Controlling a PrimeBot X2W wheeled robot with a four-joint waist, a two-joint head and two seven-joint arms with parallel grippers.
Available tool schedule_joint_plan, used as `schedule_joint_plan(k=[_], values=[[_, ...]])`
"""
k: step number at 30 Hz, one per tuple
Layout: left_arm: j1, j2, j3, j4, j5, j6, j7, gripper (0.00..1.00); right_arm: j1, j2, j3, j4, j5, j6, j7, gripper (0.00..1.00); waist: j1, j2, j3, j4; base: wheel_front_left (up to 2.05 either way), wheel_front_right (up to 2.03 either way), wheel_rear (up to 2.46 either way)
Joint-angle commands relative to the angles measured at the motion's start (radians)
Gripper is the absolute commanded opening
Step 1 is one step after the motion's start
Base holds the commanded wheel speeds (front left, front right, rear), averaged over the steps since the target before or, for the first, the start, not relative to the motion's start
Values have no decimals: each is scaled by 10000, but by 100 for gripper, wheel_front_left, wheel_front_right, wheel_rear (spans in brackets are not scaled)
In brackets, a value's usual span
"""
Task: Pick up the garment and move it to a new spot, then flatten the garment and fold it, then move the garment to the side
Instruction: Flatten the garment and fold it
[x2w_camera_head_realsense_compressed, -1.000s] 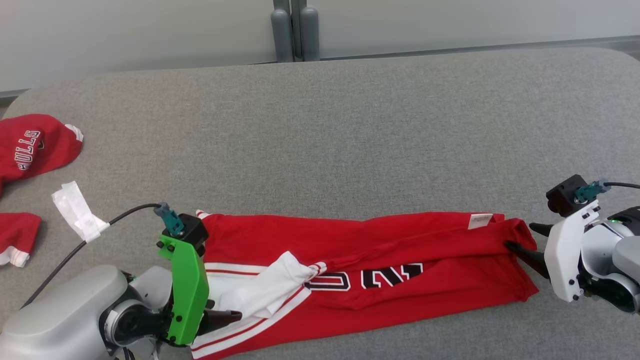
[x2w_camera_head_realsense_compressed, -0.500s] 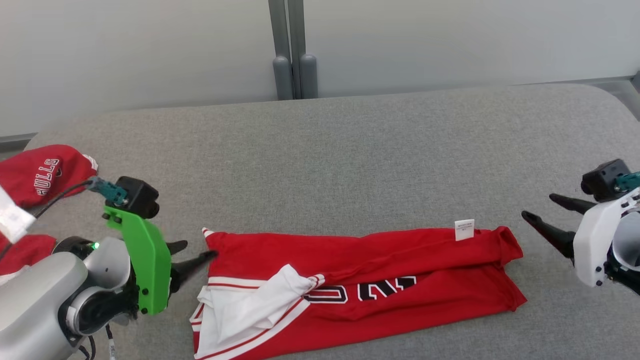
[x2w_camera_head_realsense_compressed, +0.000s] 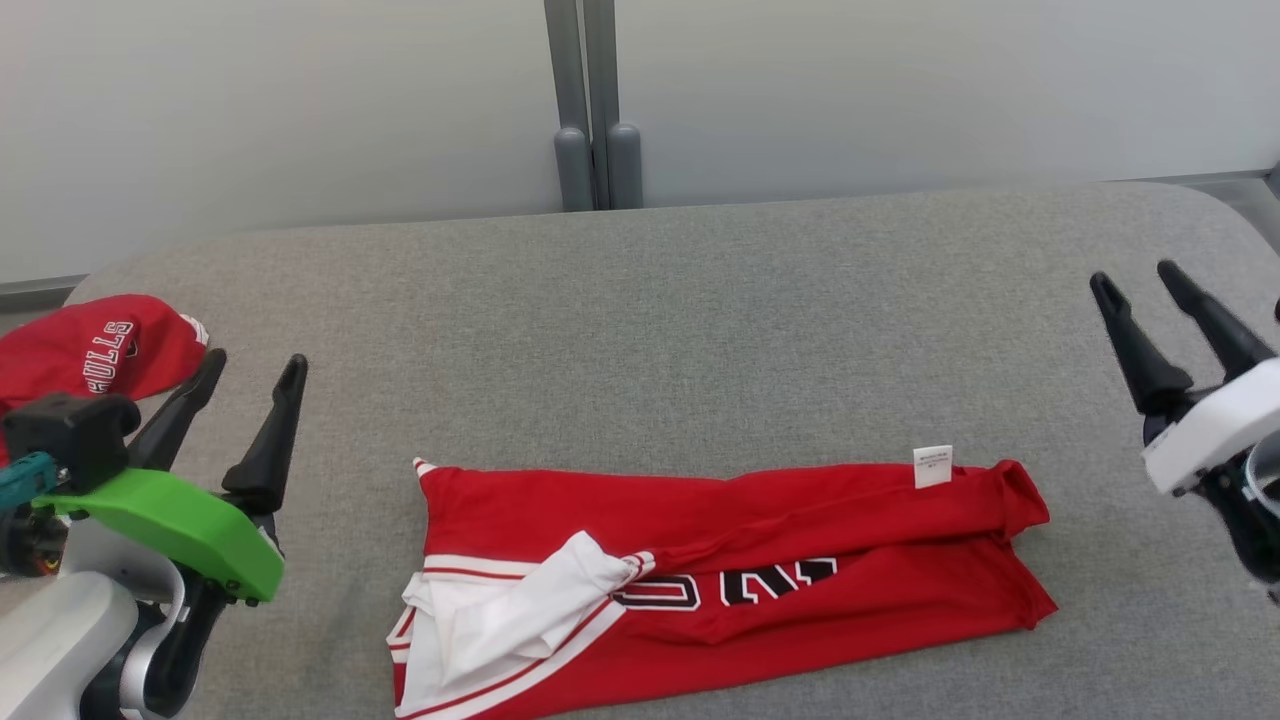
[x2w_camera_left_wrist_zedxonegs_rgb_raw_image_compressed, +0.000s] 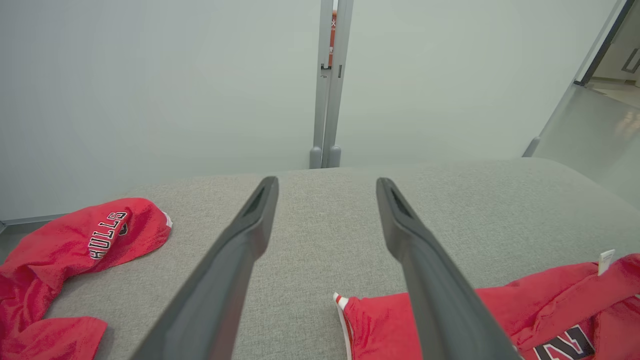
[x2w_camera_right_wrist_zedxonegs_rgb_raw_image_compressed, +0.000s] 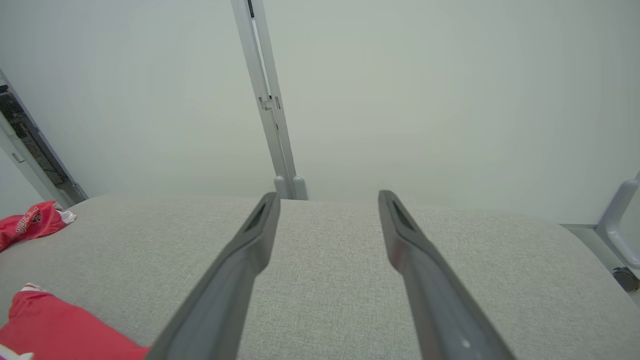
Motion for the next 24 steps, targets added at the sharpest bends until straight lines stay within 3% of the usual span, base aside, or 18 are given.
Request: schedule_joint_plan(k=[1, 6, 11, 14, 18, 24], values=[[415, -99, 294, 10, 159, 239, -186, 100, 626, 391, -645, -156, -370, -12, -18, 100, 0, 0, -9, 42, 0, 0, 0], [2101, -1371, 2680, -439, 1725, 698, -297, 100, 2728, 1758, -2863, -1008, -1876, -10, -21, 100, 0, 0, 23, 217, 0, 0, 0], [3920, -2930, 4379, -611, 3953, 347, -303, 100, 4071, 2548, -3761, -1465, -2712, -11, -20, 100, 0, 0, 34, 296, 0, 0, 0], [4767, -4097, 5317, -746, 5063, -21, -294, 100, 4589, 2860, -4043, -1530, -2922, -11, -21, 100, 0, 0, 14, 336, 0, 0, 0], [5316, -5226, 6188, -565, 6025, -667, -294, 100, 4911, 3028, -4112, -1509, -3070, -11, -21, 100, 0, 0, -10, 347, 0, 0, 0], [5490, -5911, 6777, -106, 6946, -1678, -294, 100, 4690, 2971, -3814, -1411, -2986, -11, 13, 100, 0, 0, 29, 310, 0, 0, 0]])
